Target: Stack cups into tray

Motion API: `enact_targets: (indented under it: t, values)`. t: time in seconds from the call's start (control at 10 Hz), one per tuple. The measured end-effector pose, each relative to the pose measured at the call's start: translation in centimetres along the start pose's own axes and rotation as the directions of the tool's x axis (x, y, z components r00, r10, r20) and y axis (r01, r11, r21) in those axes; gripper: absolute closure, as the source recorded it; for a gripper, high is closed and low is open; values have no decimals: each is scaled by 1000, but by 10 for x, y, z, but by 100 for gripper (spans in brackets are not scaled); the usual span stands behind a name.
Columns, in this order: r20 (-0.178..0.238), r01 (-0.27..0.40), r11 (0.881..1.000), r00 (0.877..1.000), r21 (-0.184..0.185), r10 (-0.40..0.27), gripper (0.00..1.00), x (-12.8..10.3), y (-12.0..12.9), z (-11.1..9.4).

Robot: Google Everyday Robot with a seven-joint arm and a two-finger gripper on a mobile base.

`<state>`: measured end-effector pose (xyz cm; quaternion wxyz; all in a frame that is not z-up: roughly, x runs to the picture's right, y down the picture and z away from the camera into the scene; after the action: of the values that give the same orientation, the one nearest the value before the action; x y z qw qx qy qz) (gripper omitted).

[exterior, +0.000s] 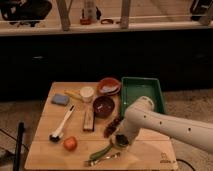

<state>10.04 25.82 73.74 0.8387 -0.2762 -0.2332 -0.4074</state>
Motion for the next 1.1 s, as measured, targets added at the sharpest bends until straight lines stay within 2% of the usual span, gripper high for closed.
enact_targets:
  t: [0.8,1.1]
  values:
    - [-15,20,998,1000,55,-19,100,4,-4,-33]
    - [-46,19,998,999,66,-16,100,12,-3,-61]
